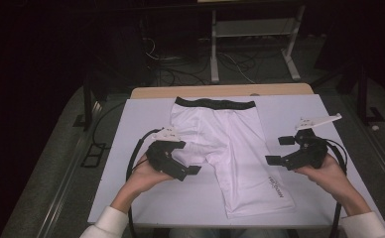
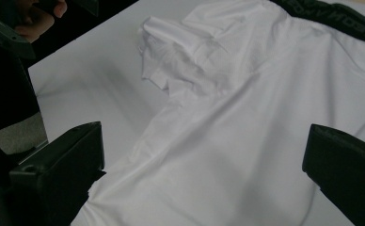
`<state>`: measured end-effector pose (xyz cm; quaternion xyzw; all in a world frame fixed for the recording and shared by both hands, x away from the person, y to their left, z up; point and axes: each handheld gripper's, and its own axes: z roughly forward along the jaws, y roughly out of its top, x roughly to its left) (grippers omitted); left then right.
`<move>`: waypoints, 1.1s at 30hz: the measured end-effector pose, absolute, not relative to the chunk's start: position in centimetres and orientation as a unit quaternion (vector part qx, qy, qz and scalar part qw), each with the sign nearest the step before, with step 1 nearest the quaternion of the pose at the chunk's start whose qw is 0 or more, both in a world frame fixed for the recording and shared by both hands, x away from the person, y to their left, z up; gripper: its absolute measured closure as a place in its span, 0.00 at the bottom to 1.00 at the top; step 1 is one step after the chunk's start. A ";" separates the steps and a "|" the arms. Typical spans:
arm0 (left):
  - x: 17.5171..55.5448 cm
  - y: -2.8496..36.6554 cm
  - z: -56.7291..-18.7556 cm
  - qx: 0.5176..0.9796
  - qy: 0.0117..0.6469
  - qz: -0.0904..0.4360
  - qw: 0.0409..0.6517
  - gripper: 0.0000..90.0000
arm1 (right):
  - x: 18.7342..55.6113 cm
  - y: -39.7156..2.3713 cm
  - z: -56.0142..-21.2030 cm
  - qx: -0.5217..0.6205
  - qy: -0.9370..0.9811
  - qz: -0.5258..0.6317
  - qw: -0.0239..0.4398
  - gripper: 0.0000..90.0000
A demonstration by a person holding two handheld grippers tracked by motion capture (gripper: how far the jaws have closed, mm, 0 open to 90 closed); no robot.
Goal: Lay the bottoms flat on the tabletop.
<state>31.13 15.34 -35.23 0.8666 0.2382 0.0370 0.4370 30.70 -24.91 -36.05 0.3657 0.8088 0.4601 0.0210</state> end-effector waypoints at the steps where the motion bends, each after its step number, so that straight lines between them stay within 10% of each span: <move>1: 31.2 15.8 -35.2 0.864 0.243 0.039 0.440 0.00 | 30.8 -24.5 -35.9 0.364 0.808 0.463 0.022 0.00; 33: 36.9 24.6 -39.4 0.814 0.389 0.064 0.427 0.00 | 35.5 -11.6 -38.5 0.305 0.818 0.486 -0.026 0.06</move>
